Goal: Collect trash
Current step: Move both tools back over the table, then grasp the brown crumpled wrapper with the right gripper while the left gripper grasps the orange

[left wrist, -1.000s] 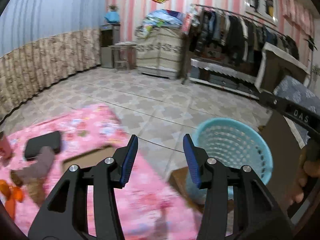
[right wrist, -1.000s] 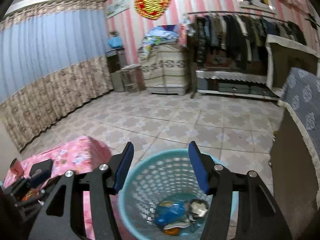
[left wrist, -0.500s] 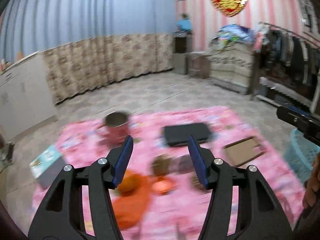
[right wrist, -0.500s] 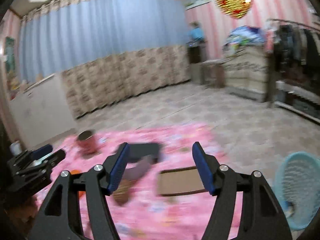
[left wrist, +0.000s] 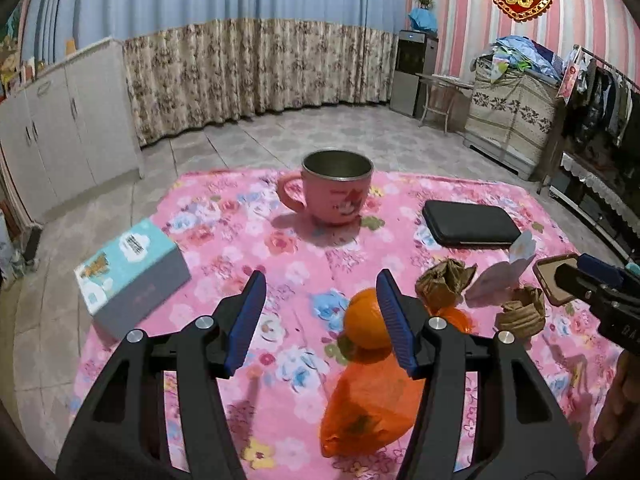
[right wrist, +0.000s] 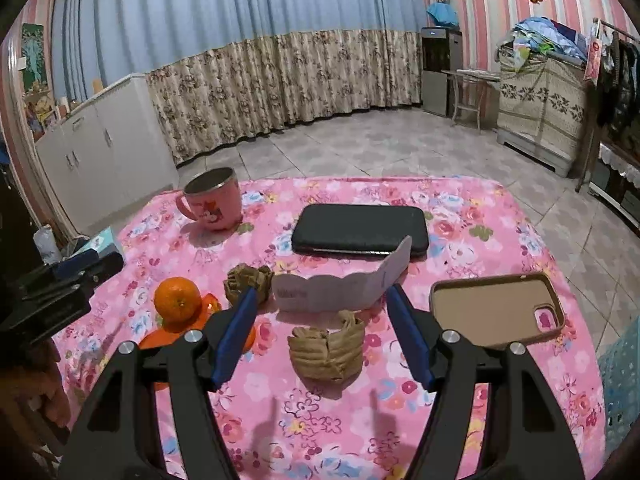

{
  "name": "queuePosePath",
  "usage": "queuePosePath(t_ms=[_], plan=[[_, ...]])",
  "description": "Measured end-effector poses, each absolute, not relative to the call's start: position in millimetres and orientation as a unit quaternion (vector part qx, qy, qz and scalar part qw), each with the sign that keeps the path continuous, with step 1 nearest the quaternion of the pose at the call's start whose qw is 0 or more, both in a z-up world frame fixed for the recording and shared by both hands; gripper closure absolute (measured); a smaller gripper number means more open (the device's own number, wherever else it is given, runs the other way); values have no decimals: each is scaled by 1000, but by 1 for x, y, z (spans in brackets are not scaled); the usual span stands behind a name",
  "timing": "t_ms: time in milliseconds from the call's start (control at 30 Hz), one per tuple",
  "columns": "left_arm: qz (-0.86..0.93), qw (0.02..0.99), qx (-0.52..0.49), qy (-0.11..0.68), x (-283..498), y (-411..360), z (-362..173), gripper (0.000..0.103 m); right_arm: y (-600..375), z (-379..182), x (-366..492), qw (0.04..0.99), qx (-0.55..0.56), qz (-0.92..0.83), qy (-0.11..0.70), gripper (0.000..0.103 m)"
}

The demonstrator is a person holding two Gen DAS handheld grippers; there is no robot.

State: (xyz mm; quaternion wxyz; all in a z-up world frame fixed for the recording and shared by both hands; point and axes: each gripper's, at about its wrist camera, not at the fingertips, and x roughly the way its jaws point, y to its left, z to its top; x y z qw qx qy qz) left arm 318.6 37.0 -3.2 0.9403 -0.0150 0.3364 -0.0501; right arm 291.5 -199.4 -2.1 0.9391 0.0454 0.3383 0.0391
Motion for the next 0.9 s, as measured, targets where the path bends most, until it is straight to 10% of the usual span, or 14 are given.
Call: queuePosePath(t_ms=[900], plan=[[-65, 918, 0, 392, 332, 8, -43, 36, -197, -27, 317, 915, 34, 56, 399, 63]])
